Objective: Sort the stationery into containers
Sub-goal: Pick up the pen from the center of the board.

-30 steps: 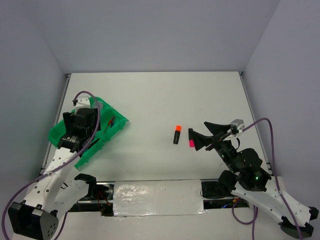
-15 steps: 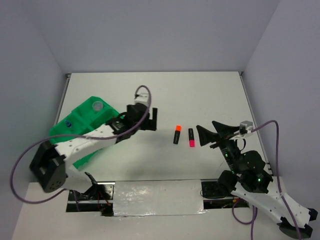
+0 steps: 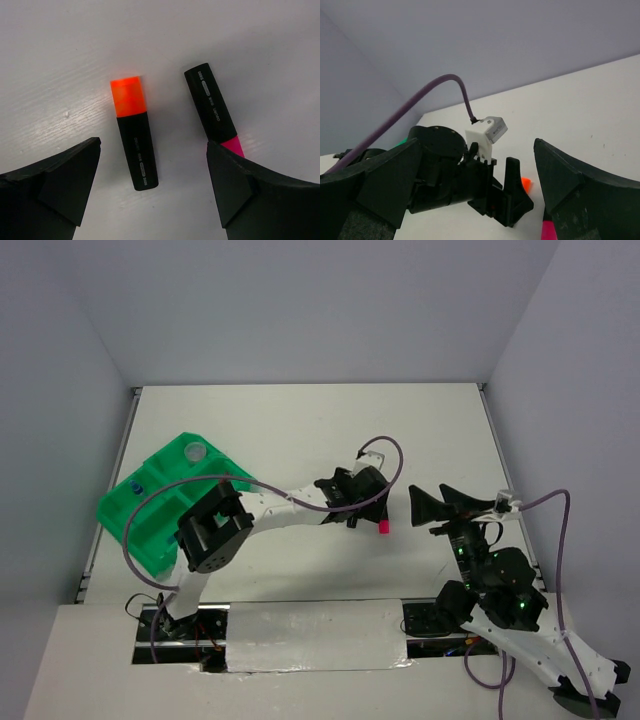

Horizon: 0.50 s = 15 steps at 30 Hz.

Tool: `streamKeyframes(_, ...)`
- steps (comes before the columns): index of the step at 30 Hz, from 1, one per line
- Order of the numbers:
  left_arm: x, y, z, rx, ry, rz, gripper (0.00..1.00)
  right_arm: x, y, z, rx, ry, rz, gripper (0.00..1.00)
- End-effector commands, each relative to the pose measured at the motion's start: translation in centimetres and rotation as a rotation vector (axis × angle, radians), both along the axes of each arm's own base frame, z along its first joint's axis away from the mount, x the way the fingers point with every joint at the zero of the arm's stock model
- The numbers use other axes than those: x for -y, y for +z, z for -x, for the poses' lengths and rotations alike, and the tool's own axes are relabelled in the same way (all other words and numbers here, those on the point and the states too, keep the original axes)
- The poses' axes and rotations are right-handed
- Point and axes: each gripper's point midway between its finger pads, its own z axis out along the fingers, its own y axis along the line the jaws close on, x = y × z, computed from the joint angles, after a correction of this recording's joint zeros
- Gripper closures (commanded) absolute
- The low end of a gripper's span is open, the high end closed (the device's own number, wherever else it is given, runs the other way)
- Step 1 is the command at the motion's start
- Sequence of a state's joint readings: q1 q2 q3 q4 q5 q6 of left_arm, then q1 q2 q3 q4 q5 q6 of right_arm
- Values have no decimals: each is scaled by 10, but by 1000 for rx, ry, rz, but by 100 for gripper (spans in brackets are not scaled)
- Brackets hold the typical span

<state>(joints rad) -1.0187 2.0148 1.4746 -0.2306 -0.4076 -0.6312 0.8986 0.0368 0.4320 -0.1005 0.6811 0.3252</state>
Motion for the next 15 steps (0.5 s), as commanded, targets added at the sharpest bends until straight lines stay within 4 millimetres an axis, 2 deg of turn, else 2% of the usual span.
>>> streamKeyframes(1, 3, -10, -9, -5, 57, -9, 1, -3, 3, -2, -17, 3, 23, 0)
streamKeyframes(5, -4, -32, -11, -20, 93, -62, 7, -7, 6, 0, 8, 30, 21, 0)
streamKeyframes(9, -19, -61, -10, -35, 127, -155, 11, -6, 7, 2, 19, 35, 13, 0)
streamKeyframes(12, -22, -72, -8, -46, 120, -178, 35, -5, 7, 3, 24, 35, 8, 0)
streamKeyframes(13, -21, -73, -8, -48, 113, -172, 64, -6, 7, 3, 24, 36, 10, 0)
streamKeyframes(14, -23, -71, -6, -45, 110, -175, 79, -7, 7, 2, 23, 39, 13, 0)
streamKeyframes(15, -25, -69, -7, -39, 105, -174, 88, -7, 7, 2, 22, 38, 14, 0)
